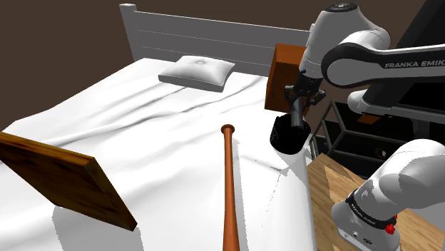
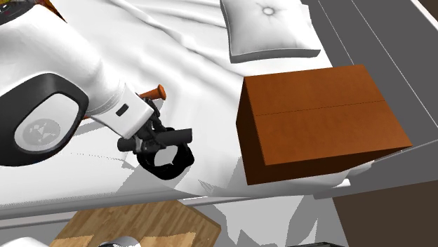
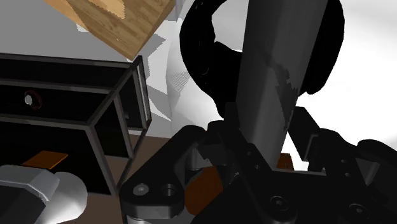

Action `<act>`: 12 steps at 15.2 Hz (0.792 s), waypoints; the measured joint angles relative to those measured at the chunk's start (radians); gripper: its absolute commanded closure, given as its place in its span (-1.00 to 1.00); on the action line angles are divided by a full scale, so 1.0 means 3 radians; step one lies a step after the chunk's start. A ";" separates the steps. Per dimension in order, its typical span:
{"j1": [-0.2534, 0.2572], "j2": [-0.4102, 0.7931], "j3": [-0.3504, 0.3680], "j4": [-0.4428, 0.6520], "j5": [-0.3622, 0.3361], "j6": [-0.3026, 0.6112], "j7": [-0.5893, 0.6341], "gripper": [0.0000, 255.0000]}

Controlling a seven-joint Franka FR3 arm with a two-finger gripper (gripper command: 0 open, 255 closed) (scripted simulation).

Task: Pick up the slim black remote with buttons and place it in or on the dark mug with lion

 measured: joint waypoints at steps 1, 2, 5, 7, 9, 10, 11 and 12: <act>0.0003 -0.0024 -0.0001 -0.0055 0.0001 0.0030 0.0004 1.00; 0.0007 -0.0034 0.0003 -0.0099 0.0003 0.0062 0.0012 1.00; 0.0011 -0.0020 0.0017 -0.0226 0.0002 0.0199 0.0045 1.00; 0.0011 -0.0007 0.0024 -0.0305 -0.0002 0.0290 0.0063 1.00; 0.0007 0.0020 0.0030 -0.0383 -0.0009 0.0394 0.0082 1.00; 0.0004 0.0035 0.0032 -0.0406 -0.0013 0.0432 0.0088 1.00; 0.0003 0.0049 0.0036 -0.0422 -0.0015 0.0463 0.0096 1.00; 0.0002 0.0053 0.0036 -0.0425 -0.0017 0.0476 0.0097 1.00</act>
